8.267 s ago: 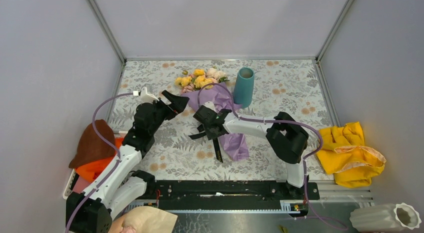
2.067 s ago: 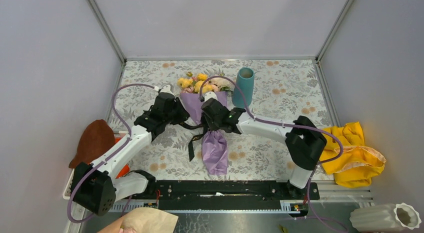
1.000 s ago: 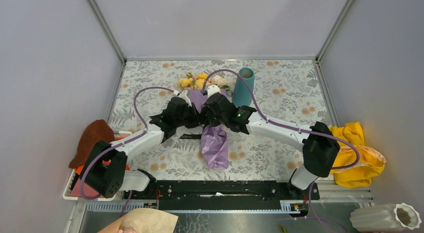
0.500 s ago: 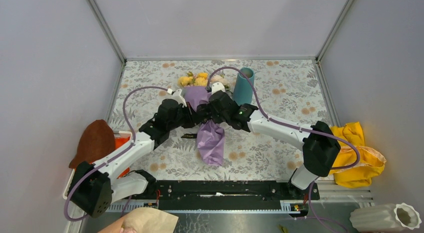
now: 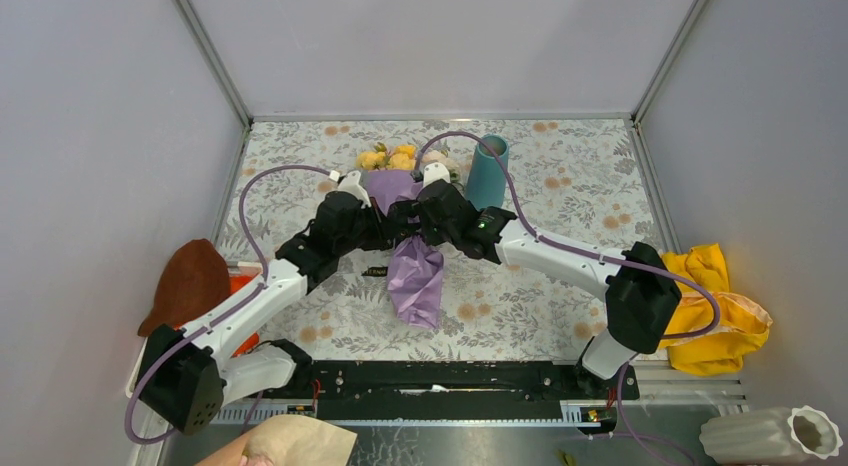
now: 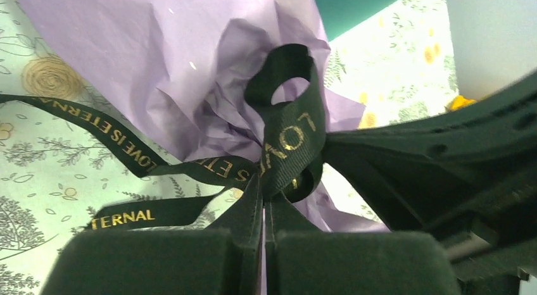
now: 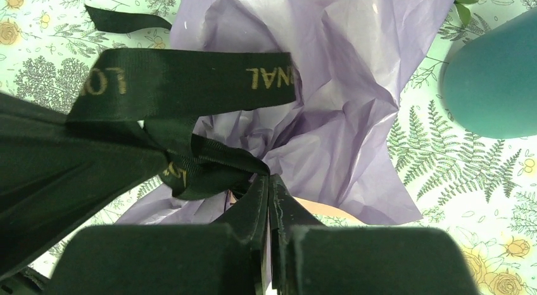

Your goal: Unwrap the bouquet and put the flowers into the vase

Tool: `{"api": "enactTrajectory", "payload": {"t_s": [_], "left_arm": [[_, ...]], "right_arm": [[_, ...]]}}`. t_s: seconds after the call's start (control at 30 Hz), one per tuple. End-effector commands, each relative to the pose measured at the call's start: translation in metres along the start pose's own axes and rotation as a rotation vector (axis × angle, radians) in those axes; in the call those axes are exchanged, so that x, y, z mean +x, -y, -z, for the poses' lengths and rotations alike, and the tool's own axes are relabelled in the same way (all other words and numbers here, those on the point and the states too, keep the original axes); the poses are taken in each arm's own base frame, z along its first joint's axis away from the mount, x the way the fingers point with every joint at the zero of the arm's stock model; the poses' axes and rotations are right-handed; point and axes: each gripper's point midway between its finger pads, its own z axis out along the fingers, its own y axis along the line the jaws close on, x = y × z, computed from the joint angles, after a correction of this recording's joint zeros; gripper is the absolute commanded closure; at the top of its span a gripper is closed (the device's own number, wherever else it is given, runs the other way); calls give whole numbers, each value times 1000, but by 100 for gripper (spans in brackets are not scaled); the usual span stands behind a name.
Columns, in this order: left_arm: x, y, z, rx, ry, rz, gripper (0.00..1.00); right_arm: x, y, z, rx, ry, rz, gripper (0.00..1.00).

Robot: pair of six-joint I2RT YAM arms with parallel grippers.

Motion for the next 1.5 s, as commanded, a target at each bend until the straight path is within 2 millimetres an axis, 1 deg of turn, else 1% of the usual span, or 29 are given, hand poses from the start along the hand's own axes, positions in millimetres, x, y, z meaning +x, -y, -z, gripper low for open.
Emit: {"api": "enactTrajectory", "payload": {"t_s": [0.0,0.13,0.23,0.33,0.47,0.53,0.6,0.7,0.87,0.93,1.03,1.1,1.23,1.33,1.4,1.47], "left_arm": [[-11,-27,-10,-135,43,-32,100],[9,-42,-28,-150,7,-13,100],[26,-52,-38,-156,-28,14,100],[36,-59,-42,-174,-52,25,100],[36,-61,-41,-184,-51,21,100],[34,-61,-40,-188,-45,18,100],[33,-60,-39,-186,-45,18,100],[31,-55,-36,-168,-43,21,100],[25,-49,-30,-154,-27,22,100],[24,-45,-27,-141,-28,22,100],[20,-39,-22,-121,-23,20,100],[18,-38,-20,-119,-15,21,100],[19,-38,-17,-124,-21,23,99],[20,-36,-13,-122,-35,38,99],[11,-30,-4,-109,1,48,99],[-4,-31,6,-144,63,51,98]], "right_arm": [[-26,20,20,47,60,-12,100],[-56,19,47,30,140,-21,100],[-70,22,64,29,182,-32,100],[-75,31,78,57,213,-41,100],[-76,49,89,129,252,-43,100],[-73,56,91,163,254,-35,96],[-68,63,90,202,239,-35,93],[-61,69,87,237,221,-48,78],[-55,66,83,216,203,-53,55],[-52,64,81,205,195,-52,48],[-43,57,73,174,164,-51,47],[-31,50,63,140,127,-58,47],[5,34,39,67,20,-84,48],[29,28,25,44,-51,-97,49],[38,24,19,20,-78,-99,50],[43,15,14,-25,-93,-103,50]]}}
